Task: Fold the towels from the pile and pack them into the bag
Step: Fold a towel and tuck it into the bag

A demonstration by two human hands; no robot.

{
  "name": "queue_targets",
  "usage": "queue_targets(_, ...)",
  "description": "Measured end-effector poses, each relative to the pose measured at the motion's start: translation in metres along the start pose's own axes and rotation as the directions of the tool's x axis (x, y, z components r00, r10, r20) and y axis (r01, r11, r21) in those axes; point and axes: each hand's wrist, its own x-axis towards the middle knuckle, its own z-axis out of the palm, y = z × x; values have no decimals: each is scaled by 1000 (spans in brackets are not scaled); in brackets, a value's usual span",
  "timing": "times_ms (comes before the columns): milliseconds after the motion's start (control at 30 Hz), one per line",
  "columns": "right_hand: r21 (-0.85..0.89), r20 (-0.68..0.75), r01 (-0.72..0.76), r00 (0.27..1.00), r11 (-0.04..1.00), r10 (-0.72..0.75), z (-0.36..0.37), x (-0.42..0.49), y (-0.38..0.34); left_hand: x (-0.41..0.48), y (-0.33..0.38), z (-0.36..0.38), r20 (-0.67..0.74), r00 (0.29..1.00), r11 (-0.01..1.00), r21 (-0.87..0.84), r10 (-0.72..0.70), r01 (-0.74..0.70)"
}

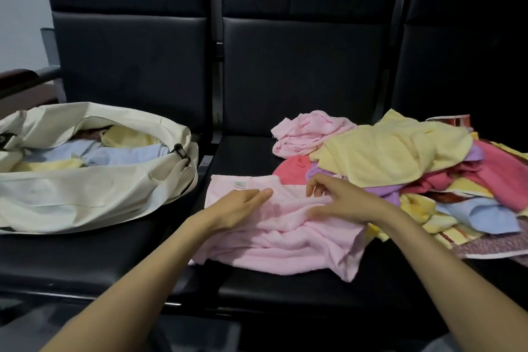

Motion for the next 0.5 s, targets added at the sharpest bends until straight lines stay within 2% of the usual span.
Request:
queue_targets(100, 182, 57, 47, 997, 982, -58, -1, 1, -14, 11, 15, 13, -5, 998, 970, -233, 65, -64)
queue_targets(167, 299, 14, 118, 992, 947, -128, -6, 1, -22, 16, 24, 19, 0, 996, 916, -393, 95, -87)
queue_targets(267, 401, -67, 180, 984, 898, -168, -11, 3, -26, 21, 35, 30, 40, 985, 907, -396, 170, -141)
queue_targets(400, 316, -187, 145, 978, 937, -89, -10, 12, -6, 25, 48, 34, 98, 978, 888, -443, 184, -122)
queue_targets(500, 119, -265, 99, 962, 988, -65, -10, 14, 8, 30, 48, 31, 1, 991, 930, -346, 131, -123)
